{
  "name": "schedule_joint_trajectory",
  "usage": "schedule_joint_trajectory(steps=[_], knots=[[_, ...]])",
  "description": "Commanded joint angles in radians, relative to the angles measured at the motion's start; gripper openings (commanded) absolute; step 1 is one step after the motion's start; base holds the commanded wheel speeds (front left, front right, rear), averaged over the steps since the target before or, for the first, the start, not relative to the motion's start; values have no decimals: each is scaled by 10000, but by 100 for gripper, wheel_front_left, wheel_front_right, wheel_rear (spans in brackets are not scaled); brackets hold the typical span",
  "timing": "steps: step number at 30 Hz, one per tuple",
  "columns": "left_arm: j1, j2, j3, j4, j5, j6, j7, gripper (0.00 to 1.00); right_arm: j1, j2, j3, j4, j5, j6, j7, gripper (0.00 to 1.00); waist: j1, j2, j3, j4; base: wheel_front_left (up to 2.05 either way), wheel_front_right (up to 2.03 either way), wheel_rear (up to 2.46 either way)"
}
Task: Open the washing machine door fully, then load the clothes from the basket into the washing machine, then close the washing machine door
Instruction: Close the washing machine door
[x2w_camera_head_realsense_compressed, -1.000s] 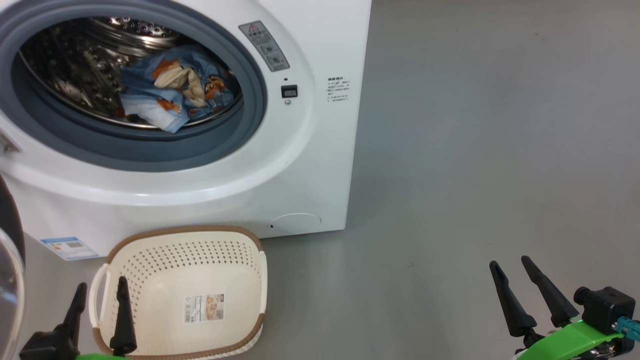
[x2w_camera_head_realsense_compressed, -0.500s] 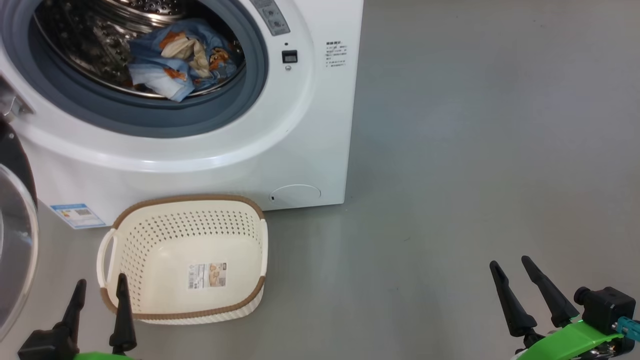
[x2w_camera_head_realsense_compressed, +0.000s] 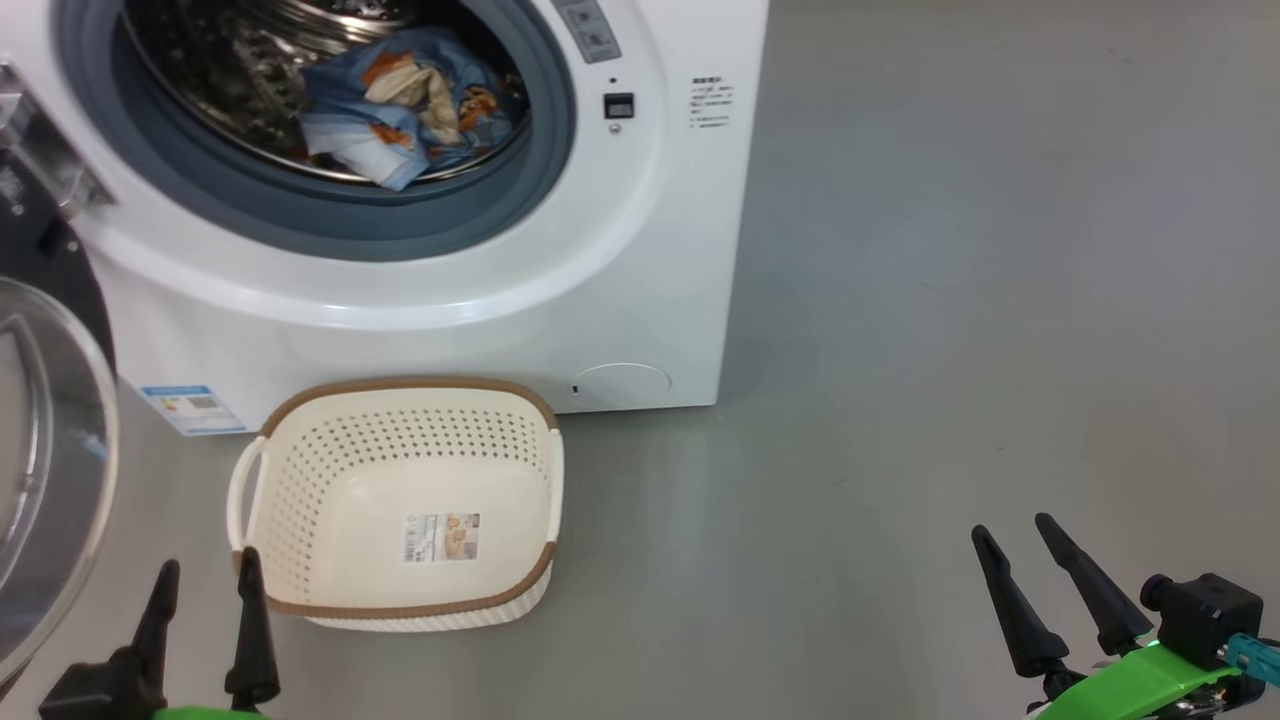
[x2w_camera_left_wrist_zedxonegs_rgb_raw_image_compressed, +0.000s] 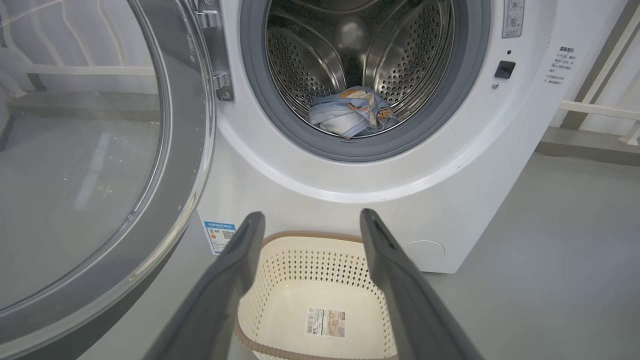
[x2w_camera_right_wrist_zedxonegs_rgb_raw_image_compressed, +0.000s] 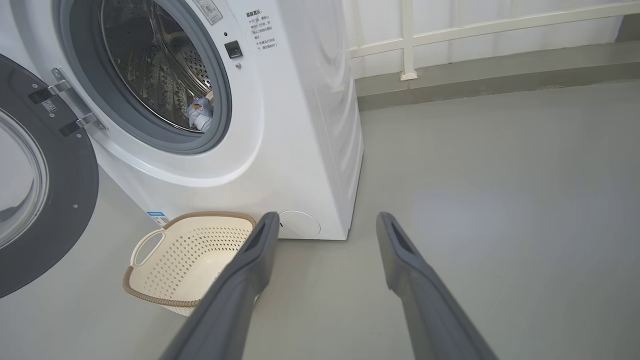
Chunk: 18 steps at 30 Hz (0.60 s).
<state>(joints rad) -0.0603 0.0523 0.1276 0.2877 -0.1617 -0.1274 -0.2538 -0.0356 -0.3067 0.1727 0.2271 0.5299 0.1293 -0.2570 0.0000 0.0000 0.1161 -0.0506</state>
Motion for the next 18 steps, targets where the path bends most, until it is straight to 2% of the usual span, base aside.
schedule_joint_trajectory(steps=[1, 10, 18], knots=[[91, 94, 332, -297, -105, 10, -80, 100, -2, -246, 210, -265, -43, 14, -48, 100, 0, 0, -7, 251, 0, 0, 0], [380, -5, 224, -530, -537, 233, -80, 100, -351, -424, 812, -182, -27, 14, -48, 100, 0, 0, 65, 1459, 0, 0, 0], [486, -17, -40, -651, -1093, 676, -80, 100, -853, -695, 1385, -37, 45, 14, -48, 100, 0, 0, 148, 2857, 0, 0, 0]])
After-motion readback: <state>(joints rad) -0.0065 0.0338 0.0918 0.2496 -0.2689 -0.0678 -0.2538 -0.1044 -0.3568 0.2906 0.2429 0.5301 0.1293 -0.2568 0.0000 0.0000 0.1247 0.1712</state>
